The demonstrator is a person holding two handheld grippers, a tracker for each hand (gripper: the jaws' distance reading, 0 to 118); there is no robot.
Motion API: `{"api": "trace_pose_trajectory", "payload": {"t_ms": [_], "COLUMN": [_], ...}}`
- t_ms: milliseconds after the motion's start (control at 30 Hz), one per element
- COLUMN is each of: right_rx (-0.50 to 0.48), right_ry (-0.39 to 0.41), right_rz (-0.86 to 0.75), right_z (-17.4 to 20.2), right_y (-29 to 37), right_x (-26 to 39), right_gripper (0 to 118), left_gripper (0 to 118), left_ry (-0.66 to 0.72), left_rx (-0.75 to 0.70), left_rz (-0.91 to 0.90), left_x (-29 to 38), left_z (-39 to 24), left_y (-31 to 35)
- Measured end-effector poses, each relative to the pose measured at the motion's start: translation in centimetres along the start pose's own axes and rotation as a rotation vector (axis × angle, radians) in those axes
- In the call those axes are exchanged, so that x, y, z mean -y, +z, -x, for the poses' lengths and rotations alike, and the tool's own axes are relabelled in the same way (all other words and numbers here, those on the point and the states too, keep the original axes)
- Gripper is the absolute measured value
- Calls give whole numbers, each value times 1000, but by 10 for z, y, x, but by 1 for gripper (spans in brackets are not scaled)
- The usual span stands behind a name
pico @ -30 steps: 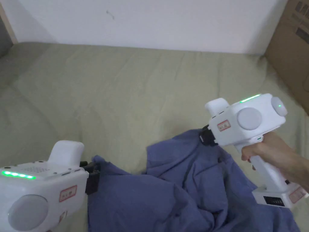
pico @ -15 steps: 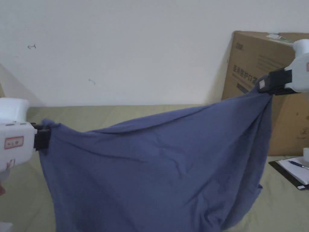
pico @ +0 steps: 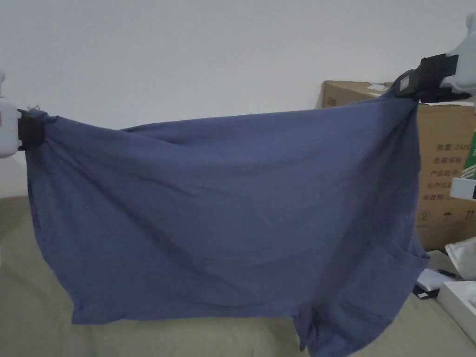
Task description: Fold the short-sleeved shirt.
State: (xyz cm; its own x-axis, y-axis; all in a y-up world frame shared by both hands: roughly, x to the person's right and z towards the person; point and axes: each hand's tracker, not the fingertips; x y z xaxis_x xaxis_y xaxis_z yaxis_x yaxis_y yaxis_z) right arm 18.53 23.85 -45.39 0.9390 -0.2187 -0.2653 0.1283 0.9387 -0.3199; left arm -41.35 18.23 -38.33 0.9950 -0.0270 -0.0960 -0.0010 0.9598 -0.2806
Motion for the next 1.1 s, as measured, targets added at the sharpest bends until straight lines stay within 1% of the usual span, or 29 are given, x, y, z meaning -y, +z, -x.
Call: {"api": "trace_pose_trajectory", "payload": {"t_ms": [67,167,300,400,433,467,500,533,600,700,767,833,900,933,1033,1100], "right_rx": [5,14,30,38,45,54,57,55,48,64,55,48,66,73,57,61], "right_ry": [4,7,-21,-15,3,19,17,13,-3,6,-2,2,51,58,31,10], "right_rz": [-5,-4,-7,-7,-15,-27,-40,-52,-71,-99,-125,-129,-97,-80,-28,24], "right_z": [5,10,9,12,15,18,21,23,25,30,32,35,35,33,24,17], "right_y": [-8,-30,-64,-86,-91,-97,-102,-105,-113,-121,-123,-130,-145,-155,-191,-218], "right_x": [-6,-19,-41,-59,-66,-73,-80,-87,-102,-116,-119,-116,-109,-103,-73,-38], "right_gripper": [3,3,3,3,3,3,3,3,3,3,3,3,3,3,3,3], "left_gripper": [2,2,2,2,2,2,2,2,2,2,2,2,2,2,2,2], "left_ry": [-23,-14,-16,-25,-20,23,81,66,54,12,14,12,24,44,33,20], "left_rx": [-14,-17,-16,-28,-23,-30,-22,-10,-31,-48,-51,-68,-72,-66,-75,-85], "left_rz": [2,8,9,-2,-9,-23,-36,-36,-53,-76,-86,-94,-85,-67,20,83], "left_x": [-5,-19,-42,-64,-73,-81,-90,-98,-114,-129,-134,-132,-122,-113,-74,-40], "left_z": [-1,1,4,8,11,14,16,18,18,17,19,21,25,27,29,27], "left_y": [-12,-31,-63,-86,-94,-100,-107,-113,-124,-136,-144,-157,-172,-183,-220,-244]}}
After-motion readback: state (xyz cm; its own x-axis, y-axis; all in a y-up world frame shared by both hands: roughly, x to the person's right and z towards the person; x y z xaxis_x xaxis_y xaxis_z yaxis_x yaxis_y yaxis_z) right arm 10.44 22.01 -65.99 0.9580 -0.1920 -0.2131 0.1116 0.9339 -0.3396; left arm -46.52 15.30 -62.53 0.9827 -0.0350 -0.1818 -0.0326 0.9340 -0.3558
